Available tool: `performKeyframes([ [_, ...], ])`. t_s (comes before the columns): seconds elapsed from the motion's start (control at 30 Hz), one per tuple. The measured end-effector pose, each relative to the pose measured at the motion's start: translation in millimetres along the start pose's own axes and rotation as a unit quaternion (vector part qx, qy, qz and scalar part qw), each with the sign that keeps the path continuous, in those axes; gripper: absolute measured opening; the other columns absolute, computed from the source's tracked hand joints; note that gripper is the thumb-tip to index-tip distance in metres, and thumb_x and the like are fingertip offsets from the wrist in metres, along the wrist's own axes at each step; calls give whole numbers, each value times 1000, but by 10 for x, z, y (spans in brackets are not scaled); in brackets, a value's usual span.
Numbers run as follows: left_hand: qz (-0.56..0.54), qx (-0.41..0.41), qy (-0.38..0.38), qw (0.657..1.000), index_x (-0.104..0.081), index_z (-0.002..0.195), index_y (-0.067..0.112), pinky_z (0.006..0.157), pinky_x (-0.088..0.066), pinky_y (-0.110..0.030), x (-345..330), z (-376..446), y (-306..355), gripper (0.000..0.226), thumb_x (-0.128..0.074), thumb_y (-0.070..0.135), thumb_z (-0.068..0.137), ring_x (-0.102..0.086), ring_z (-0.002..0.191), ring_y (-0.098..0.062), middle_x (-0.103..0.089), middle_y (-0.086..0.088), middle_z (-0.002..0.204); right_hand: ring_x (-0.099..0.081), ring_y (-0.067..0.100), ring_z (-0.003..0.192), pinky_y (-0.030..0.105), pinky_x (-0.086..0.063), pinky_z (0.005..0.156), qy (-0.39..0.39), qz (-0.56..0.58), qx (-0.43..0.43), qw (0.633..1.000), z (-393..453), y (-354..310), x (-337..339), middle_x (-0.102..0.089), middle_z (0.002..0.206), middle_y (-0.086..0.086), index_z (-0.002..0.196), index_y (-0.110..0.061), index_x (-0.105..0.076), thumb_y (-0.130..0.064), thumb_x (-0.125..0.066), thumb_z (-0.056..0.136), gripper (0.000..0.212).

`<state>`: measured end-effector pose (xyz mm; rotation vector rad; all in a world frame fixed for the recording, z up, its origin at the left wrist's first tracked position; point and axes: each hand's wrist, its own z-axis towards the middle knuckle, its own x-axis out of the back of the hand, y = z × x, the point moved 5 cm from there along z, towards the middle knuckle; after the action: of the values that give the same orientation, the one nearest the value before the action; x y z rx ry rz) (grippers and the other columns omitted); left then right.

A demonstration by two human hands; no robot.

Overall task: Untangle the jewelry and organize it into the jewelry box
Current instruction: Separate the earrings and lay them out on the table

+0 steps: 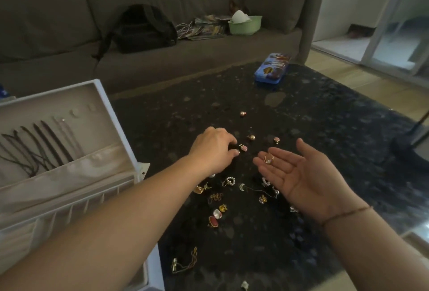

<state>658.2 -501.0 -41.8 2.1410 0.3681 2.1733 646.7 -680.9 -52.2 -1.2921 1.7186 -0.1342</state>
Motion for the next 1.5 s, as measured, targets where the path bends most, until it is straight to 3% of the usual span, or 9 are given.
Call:
performKeyframes([
  [0.2, 25, 10, 23, 999, -68, 103, 34, 102, -42, -40, 58, 16, 126, 12, -67, 38, 92, -51, 116, -16, -64, 9, 112, -71, 37, 97, 41, -61, 78, -8, 0, 6, 1000, -21, -34, 58, -71, 107, 23, 118, 5, -57, -46, -38, 102, 56],
  [0.37, -270, 0, -3, 963, -76, 95, 31, 90, -54, -29, 271, -277, 137, 10, -75, 26, 87, -66, 91, 2, -73, 15, 91, -69, 36, 101, 42, -55, 84, -22, -30, -12, 999, -75, 69, -33, -71, 109, 23, 122, 4, -56, -44, -39, 102, 54],
  [0.47, -339, -14, -31, 940, -77, 94, 29, 85, -54, -22, 423, -525, 92, 13, -75, 18, 87, -68, 87, 5, -75, 16, 87, -69, 36, 104, 42, -53, 91, -70, -53, -40, 995, -127, 209, -206, -70, 111, 23, 125, 4, -55, -44, -35, 103, 56],
  [0.7, -275, 3, 31, 961, -75, 95, 26, 71, -56, -16, 667, -995, -254, 15, -80, 21, 82, -69, 74, 1, -73, 9, 78, -71, 31, 100, 34, -60, 80, -165, -124, -72, 976, -264, 572, -661, -71, 109, 23, 112, 5, -64, -19, -46, 100, 33],
  [0.97, -182, 25, 147, 972, -74, 101, 25, 72, -42, -7, 946, -1695, -989, 11, -68, 22, 92, -61, 87, 0, -68, 15, 89, -74, 26, 87, 30, -59, 68, -165, -292, 3, 942, -214, 935, -1107, -74, 93, 17, 105, 0, -67, -1, -61, 90, 16],
  [1.1, -96, 40, 183, 978, -70, 101, 26, 78, -40, -10, 929, -2185, -1395, 15, -64, 20, 90, -54, 92, 3, -62, 16, 95, -74, 19, 73, 29, -58, 63, -164, -456, 124, 866, -283, 1087, -1407, -75, 78, 8, 93, -9, -69, -3, -65, 90, 8],
  [1.23, -63, 31, 164, 984, -70, 102, 27, 82, -36, -11, 823, -2385, -1603, 19, -72, 19, 85, -49, 94, 0, -57, 17, 97, -68, 0, 74, 21, -54, 67, -154, -603, 290, 727, -351, 1254, -1715, -73, 77, -12, 87, -33, -71, -20, -71, 87, 13],
  [1.4, -62, 21, 146, 987, -71, 101, 29, 84, -40, -24, 710, -2374, -1646, 17, -69, 33, 84, -44, 99, -4, -55, 18, 99, -66, 3, 87, 38, -55, 84, -149, -644, 370, 652, -336, 1452, -1975, -72, 86, -17, 91, -34, -72, -28, -69, 87, 8],
  [1.5, -47, 24, 132, 990, -71, 99, 29, 88, -43, -31, 677, -2380, -1634, 34, -49, 48, 83, -44, 102, -10, -55, 16, 103, -61, 15, 88, 38, -50, 84, -126, -691, 453, 548, -330, 1558, -2021, -73, 82, -13, 104, -35, -71, -31, -65, 89, 17],
])
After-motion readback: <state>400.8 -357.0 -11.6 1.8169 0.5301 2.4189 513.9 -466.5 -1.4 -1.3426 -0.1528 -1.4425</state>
